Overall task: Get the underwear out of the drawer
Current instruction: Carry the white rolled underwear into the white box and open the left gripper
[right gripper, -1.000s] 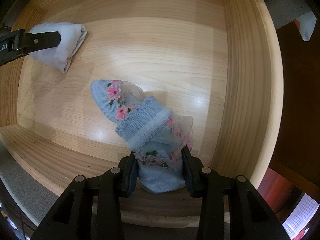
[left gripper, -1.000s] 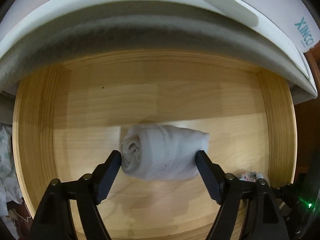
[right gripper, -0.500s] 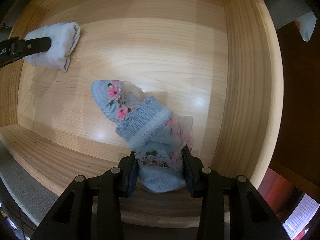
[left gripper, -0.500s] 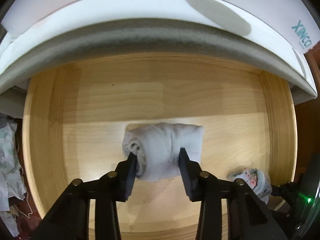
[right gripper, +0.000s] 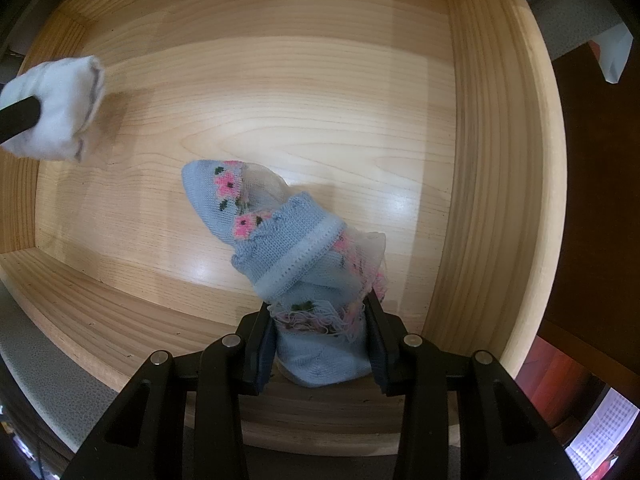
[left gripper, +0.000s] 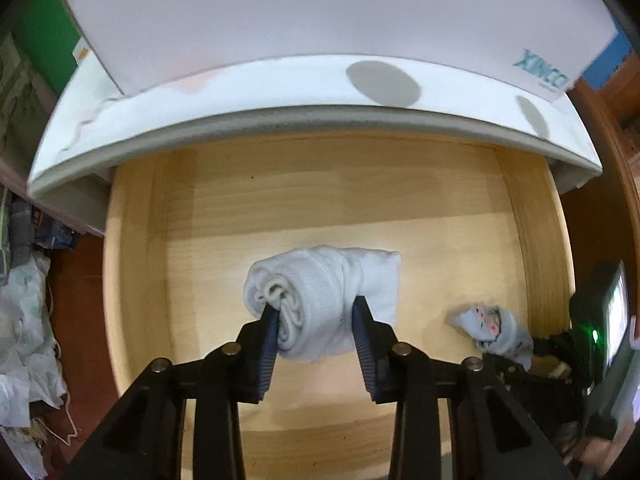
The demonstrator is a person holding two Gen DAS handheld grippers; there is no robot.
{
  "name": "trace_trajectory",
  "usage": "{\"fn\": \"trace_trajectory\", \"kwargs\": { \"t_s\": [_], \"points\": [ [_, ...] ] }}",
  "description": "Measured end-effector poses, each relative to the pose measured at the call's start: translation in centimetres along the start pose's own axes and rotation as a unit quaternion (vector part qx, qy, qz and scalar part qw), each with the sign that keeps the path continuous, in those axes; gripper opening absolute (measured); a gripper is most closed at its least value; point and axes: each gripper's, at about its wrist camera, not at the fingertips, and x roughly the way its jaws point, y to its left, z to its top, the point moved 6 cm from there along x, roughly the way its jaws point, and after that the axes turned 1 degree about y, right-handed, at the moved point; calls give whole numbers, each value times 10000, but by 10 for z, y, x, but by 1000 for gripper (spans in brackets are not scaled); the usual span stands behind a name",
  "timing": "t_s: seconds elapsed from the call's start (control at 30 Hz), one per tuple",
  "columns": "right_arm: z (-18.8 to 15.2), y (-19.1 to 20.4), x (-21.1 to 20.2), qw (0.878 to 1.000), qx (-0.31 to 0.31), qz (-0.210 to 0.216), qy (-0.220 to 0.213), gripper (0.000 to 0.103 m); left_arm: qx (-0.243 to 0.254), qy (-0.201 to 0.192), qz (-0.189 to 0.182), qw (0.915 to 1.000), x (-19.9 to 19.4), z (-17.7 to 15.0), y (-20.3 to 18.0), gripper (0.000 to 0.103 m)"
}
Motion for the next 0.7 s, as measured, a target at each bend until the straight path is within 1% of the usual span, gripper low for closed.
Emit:
{"fn": "trace_trajectory", "kwargs": {
  "t_s": [0.1,0.2,0.33,0.4,0.5,0.6,0.7],
  "points": [
    [3,1,-2,10000,-11,-3,0,37,86,-74,73,9999,-5,-3,-7,35],
    [4,2,-3,10000,-10,-3,-1,37,140,-230,107,9996,-21,-6,-8,35],
    [4,1,-3,10000,-13,-2,-2,37,181,-540,109,9983,-64,-8,2,35],
    [5,2,-4,10000,-17,-3,-5,37,201,-664,81,9976,-81,-6,5,35],
    [8,3,-6,10000,-26,-8,-7,37,209,-929,64,9954,-117,-2,12,35],
    [11,4,-8,10000,-40,-19,-10,37,222,-1240,72,9920,-158,8,20,35],
    [13,5,-9,10000,-38,-19,-13,37,217,-1631,70,9863,-206,27,27,35]
  ]
}}
